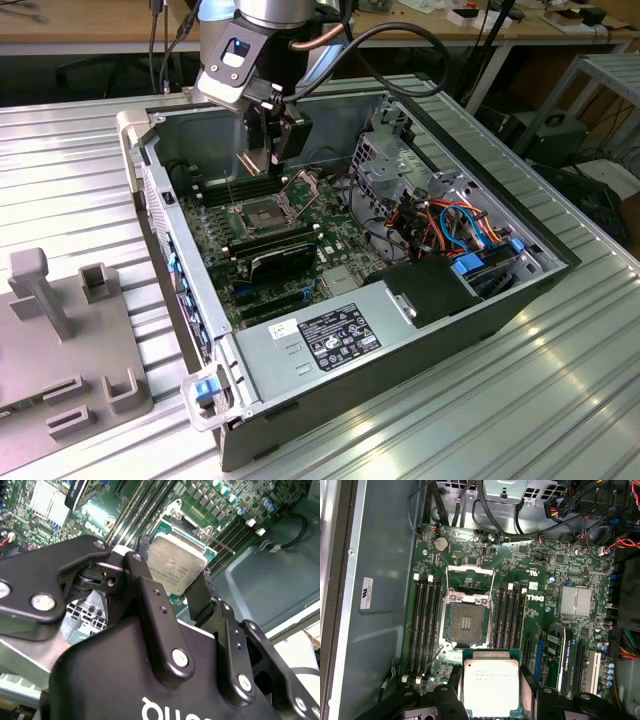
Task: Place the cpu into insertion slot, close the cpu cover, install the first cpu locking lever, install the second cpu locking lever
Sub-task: 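Place the cpu into insertion slot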
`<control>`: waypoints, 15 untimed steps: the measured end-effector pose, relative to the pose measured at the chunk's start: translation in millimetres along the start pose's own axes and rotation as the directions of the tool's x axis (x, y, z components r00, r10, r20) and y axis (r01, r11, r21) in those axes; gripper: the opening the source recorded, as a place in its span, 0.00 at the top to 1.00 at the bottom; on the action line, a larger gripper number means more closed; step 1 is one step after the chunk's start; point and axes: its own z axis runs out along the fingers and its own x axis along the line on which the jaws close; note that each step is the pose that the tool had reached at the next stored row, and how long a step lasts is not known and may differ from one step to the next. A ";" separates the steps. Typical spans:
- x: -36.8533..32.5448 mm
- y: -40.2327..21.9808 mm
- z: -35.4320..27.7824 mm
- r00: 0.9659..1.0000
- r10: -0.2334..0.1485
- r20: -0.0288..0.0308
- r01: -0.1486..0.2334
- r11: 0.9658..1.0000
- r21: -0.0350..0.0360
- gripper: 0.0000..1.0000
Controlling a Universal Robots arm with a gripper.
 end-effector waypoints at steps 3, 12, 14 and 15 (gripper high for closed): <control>0.0 0.0 0.0 1.000 0.000 0.000 0.000 1.000 0.000 0.45; 0.9 3.6 3.5 0.992 0.130 0.006 -0.130 0.992 0.003 0.45; 1.1 4.0 3.7 0.991 0.133 0.006 -0.133 0.991 0.003 0.45; 1.1 4.0 3.7 0.991 0.133 0.006 -0.133 0.991 0.003 0.45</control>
